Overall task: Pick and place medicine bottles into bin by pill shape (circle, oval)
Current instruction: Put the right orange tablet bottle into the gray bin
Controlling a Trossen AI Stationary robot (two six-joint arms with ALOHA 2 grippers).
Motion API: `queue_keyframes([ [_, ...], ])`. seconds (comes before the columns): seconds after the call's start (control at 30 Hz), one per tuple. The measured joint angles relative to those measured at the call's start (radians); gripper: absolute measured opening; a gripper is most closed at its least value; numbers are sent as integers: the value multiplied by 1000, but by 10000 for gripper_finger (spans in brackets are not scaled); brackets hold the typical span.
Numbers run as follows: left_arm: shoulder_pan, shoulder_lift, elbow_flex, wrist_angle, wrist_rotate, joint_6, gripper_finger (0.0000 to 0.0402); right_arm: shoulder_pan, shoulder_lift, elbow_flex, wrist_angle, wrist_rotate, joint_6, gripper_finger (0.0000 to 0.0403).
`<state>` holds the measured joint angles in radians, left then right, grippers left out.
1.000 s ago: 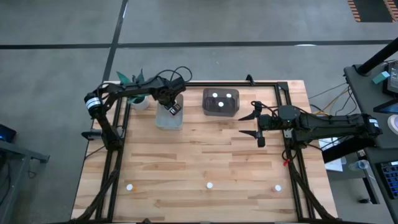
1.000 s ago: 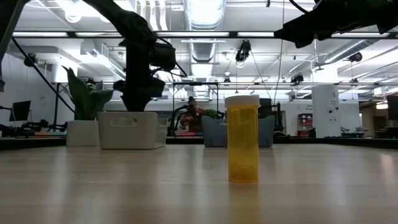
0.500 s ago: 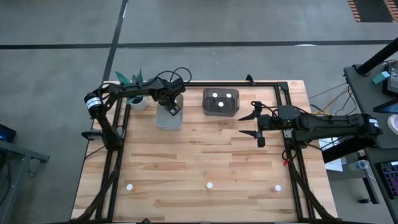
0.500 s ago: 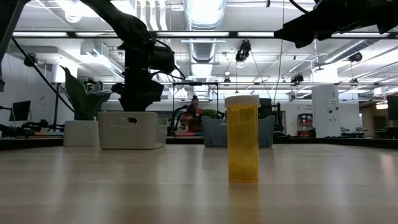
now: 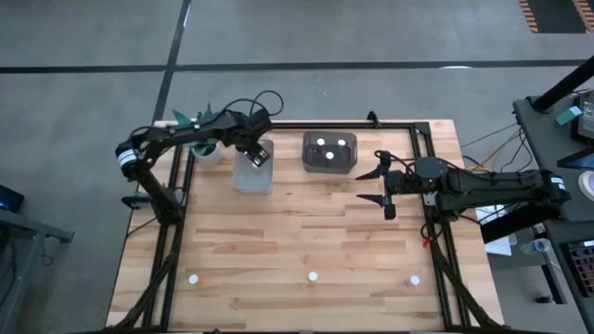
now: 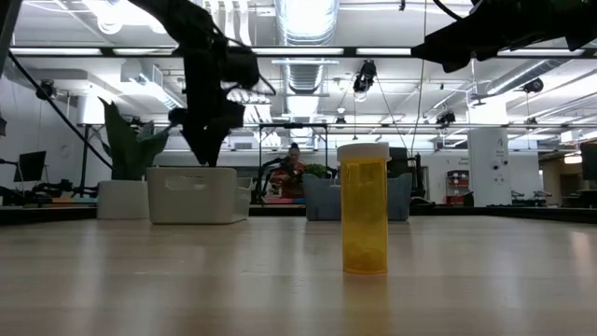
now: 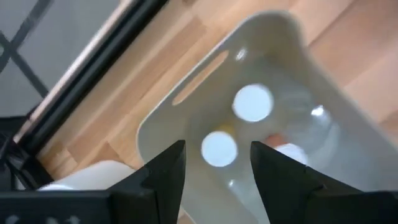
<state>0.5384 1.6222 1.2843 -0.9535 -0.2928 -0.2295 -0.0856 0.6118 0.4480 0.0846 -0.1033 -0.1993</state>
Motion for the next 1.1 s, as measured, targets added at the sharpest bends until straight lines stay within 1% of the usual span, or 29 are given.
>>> queue_keyframes([
  [0.17,-52,-100,14,8,10,0,164,0,0,0,-4,1,46,219],
  [0.3,-136,-184,14,13,13,-2,164,0,0,0,-7,0,95,219],
  [0.47,-282,-275,10,71,13,-33,164,11,0,-2,-52,-1,196,219],
  [0.67,-483,-346,-25,234,13,-53,164,73,9,-5,-103,-1,314,219],
  [0.8,-609,-354,-56,360,13,-54,164,142,35,14,-164,-1,393,219],
  [0.9,-690,-336,-56,438,13,-53,164,210,62,25,-183,-2,425,219],
  [1.03,-770,-299,-56,532,12,-52,164,303,102,34,-179,3,435,219],
  [1.1,-798,-278,-56,583,11,-52,164,350,123,35,-173,42,448,219],
])
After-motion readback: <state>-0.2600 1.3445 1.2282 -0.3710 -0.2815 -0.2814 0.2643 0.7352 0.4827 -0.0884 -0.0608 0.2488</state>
